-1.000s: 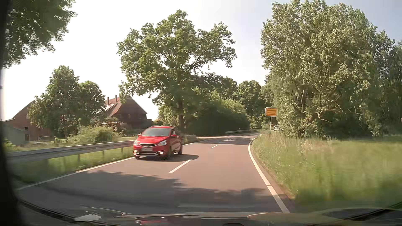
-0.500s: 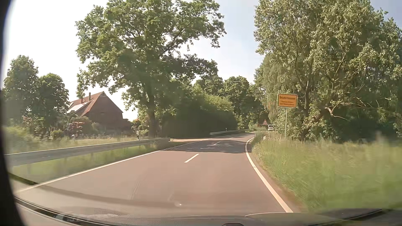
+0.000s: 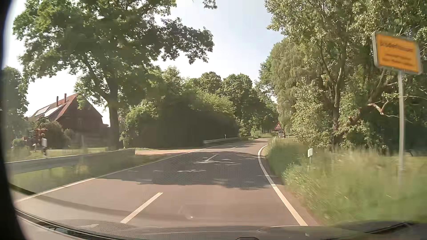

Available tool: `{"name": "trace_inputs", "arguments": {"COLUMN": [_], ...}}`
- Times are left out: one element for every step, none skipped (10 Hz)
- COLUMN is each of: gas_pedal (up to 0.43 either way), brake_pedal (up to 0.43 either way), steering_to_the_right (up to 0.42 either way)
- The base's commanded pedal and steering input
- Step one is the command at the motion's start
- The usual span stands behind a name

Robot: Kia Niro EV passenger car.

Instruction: Follow the waypoints while adhering to traffic rules and regulations

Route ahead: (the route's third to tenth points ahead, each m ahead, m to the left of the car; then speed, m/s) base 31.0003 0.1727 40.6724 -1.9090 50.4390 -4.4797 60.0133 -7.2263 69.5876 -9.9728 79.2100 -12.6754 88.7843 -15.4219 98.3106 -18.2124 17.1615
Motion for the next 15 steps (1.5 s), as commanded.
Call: {"name": "trace_inputs", "arguments": {"gas_pedal": [0.169,0.169,0.169,0.169,0.169,0.169,0.169,0.157,0.157,0.138,0.130,0.118,0.118,0.118,0.118], "brake_pedal": [0.000,0.000,0.000,0.000,0.000,0.000,0.000,0.000,0.000,0.000,0.000,0.000,0.000,0.000,0.000], "steering_to_the_right": [0.029,0.026,0.024,0.024,0.024,0.025,0.027,0.029,0.029,0.030,0.031,0.033,0.037,0.037,0.037]}}
